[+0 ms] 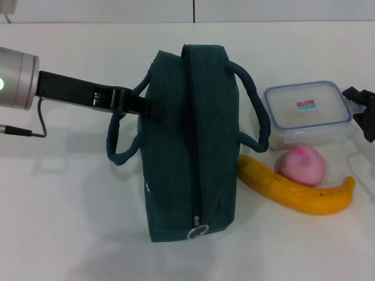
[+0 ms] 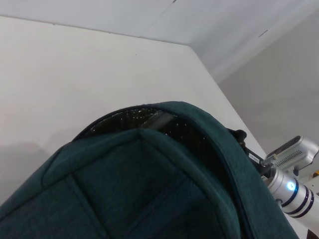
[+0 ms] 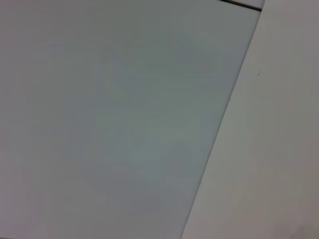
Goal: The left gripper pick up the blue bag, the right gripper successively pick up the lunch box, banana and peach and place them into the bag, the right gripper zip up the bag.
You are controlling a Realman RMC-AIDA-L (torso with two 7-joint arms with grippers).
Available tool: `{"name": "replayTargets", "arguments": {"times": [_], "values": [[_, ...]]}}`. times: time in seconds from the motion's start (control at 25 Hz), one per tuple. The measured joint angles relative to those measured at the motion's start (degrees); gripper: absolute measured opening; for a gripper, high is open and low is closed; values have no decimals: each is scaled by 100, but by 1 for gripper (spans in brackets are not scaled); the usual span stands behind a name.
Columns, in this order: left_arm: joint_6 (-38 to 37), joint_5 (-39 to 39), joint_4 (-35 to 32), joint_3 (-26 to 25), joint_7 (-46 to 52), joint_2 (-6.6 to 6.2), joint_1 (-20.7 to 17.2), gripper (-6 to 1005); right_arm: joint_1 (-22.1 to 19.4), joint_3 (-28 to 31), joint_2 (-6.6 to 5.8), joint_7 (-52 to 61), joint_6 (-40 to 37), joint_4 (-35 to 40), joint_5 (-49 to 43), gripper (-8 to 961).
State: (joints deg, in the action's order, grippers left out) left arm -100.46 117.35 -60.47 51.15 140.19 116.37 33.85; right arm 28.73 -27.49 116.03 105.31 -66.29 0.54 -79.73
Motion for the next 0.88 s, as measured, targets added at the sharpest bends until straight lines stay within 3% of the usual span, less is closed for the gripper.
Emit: {"name": "replayTargets", "arguments": {"times": [0.52,0.88], "values": [[0,-20,0,0,-1,7,0,43,-40,81,7,1094,-431,-126,95,94],[2,-58,0,0,-3,17,39,43,-89,114,13,1367,-510,-210,547,95]]}}
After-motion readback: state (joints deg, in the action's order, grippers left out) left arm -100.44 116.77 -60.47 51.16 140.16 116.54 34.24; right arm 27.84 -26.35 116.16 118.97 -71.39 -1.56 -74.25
